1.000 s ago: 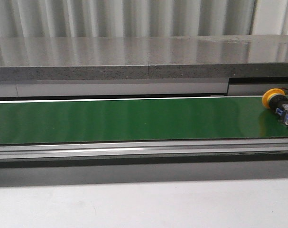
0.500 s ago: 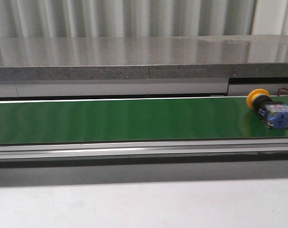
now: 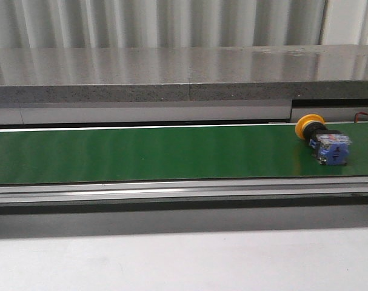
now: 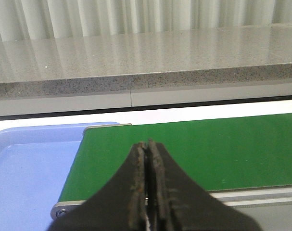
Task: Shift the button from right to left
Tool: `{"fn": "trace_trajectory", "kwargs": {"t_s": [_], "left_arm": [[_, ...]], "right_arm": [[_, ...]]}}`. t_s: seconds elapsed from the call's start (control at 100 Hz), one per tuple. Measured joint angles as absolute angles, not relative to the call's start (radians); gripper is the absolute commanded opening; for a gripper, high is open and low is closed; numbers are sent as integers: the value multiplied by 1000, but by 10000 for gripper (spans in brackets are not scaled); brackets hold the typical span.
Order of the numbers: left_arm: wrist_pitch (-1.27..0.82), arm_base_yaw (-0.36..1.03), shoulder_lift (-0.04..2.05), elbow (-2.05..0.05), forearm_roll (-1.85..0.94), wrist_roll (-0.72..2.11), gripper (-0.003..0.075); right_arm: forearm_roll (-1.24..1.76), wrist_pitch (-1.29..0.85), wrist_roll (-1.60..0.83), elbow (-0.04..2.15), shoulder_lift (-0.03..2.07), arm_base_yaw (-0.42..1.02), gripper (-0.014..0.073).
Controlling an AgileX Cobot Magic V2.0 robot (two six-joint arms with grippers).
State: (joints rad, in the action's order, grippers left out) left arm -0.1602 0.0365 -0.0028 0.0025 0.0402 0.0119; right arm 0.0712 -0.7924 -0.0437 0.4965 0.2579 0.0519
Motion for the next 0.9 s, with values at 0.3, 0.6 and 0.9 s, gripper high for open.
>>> {"fn": "trace_trajectory", "kwargs": {"t_s": [0.3,0.6,0.9], "left_arm": [[-158,37,-3,3,40,12,-20],[-148,37,-3,3,40,12,-20],[-222,37,-3,-68,34,12,-21]], "right_arm": [[71,-749,-44,446,192,52,-66],[71,-711,-44,444,192,52,-66],[71,-711,-46,444,192,52,-66]]}}
